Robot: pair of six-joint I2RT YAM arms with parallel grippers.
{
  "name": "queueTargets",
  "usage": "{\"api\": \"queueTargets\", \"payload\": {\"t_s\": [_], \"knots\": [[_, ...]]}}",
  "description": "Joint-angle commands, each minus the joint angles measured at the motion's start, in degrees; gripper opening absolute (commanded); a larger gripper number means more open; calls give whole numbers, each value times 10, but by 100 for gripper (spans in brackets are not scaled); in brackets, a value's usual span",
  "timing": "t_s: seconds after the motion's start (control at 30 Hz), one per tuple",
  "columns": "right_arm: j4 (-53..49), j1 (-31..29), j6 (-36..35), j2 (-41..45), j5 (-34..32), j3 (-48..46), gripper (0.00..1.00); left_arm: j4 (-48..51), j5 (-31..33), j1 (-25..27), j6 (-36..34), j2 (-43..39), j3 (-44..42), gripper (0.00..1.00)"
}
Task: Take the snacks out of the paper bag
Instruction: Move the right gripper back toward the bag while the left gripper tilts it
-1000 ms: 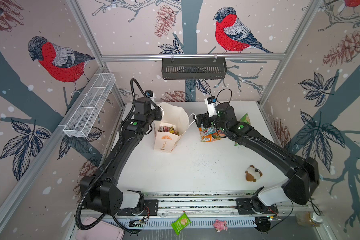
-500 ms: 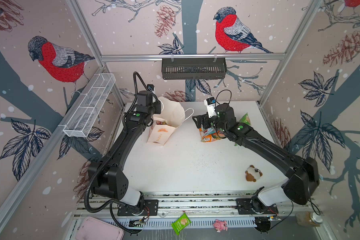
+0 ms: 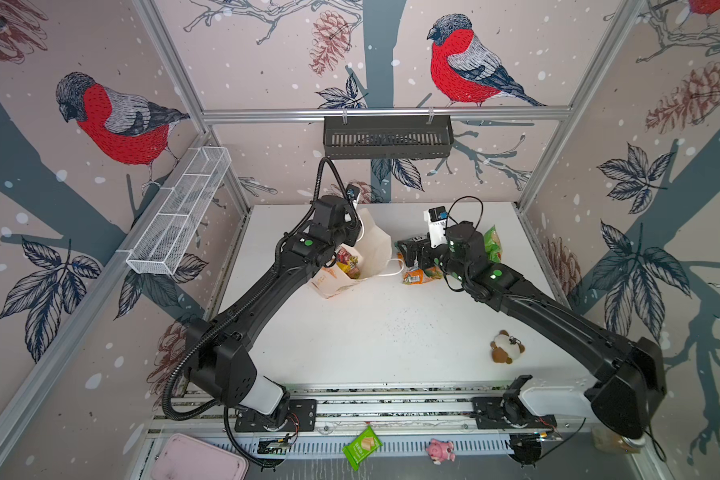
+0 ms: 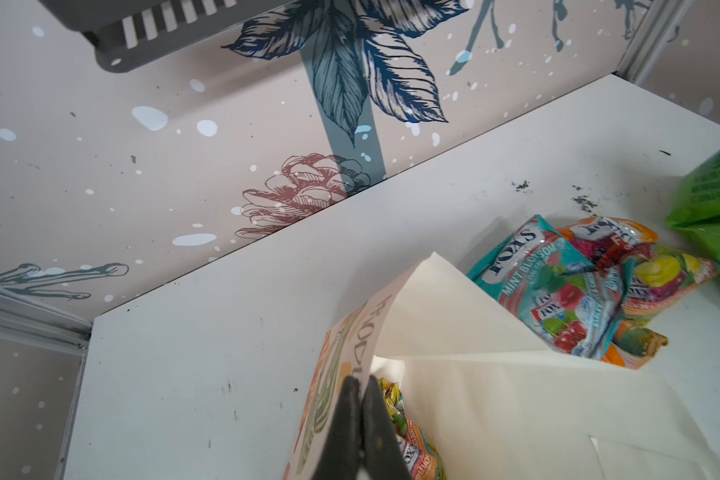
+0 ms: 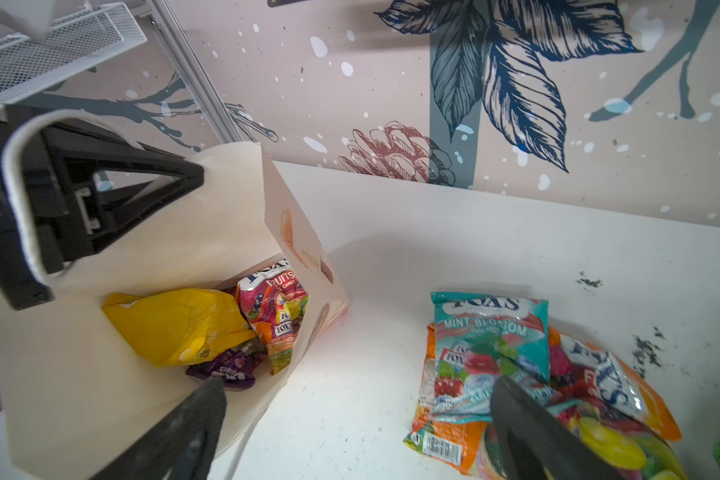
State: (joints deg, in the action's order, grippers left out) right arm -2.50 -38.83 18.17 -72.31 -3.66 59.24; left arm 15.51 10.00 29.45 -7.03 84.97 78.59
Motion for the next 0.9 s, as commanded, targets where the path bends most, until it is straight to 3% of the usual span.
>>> {"api": "queueTargets", "payload": {"t_s": [0.0, 0.17, 0.47, 0.63, 0.87], "knots": [[66, 1, 32, 38, -40, -42, 100, -27, 38, 28, 3, -20, -24, 0], [85, 7, 49, 74, -64, -84, 100, -29, 64, 63, 23, -29, -40, 0], [82, 7, 38, 75, -10, -80, 100, -3, 138, 80, 35, 11, 13, 0], [87, 4, 46, 74, 7, -88, 100, -1, 94, 83, 66, 18, 22, 0], [93, 3, 45, 102, 2, -110, 99, -4, 109, 130, 90, 5, -6, 0]]}}
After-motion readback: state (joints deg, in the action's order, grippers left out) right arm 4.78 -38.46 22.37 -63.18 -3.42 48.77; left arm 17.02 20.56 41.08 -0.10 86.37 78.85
